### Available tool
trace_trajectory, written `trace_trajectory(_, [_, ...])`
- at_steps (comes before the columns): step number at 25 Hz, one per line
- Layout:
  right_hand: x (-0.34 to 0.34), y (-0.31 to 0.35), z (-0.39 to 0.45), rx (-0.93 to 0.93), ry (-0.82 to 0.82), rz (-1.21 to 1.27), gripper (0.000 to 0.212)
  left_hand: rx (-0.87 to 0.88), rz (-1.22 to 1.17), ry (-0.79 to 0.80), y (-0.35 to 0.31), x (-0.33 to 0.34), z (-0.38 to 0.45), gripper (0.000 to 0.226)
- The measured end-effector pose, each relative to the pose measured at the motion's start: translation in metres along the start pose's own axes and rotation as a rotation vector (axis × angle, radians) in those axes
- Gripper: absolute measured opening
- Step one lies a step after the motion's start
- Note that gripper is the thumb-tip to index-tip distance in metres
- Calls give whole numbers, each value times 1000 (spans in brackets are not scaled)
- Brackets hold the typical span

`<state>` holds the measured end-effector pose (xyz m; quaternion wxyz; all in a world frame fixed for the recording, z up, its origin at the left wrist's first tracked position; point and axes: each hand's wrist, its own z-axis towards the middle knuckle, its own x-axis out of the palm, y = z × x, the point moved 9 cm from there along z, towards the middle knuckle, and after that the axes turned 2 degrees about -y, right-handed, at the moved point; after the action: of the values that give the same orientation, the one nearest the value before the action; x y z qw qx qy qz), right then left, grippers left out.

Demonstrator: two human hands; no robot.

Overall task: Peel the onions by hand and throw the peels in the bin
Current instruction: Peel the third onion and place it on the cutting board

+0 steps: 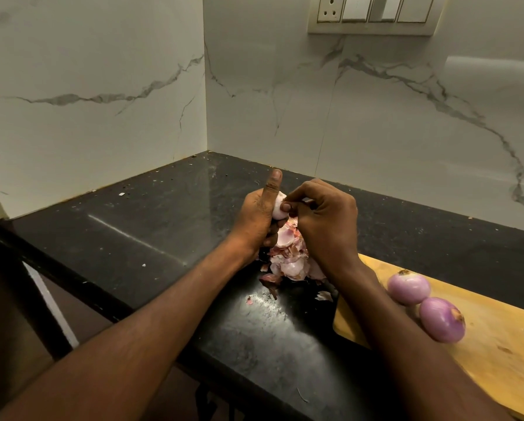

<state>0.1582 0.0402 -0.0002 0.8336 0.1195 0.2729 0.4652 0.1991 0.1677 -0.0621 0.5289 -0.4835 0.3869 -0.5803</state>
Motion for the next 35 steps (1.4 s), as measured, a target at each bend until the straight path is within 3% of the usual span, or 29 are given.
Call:
trace_trajectory(3, [3,-4,-1,38,1,-19,20,-4,0,-14,1,0,1,63])
trace_trajectory(9, [3,-40,-5,430,-19,284,33,-35,-108,-86,6,-10,6,59])
trace_trajectory(12, [5,-33,0,366,53,245,19,-31,-114,-84,6,-9,6,61])
trace_trajectory(18, [3,9,-3,-25,30,-48,10,-40,-118,-109,4,-10,3,61])
trace_trajectory(22, [6,-7,-2,164,26,31,4,-22,-98,-96,0,-9,1,62])
trace_trajectory(25, [8,-26,-3,308,61,95,19,10,-63,-79,-4,-7,1,60])
trace_trajectory(32, [16,-22,-1,300,155,346,17,7,-74,-67,-9,-10,-2,66])
trace_trajectory(35, [15,-23,-2,322,203,298,28,-19,-83,-90,-5,-14,-1,65])
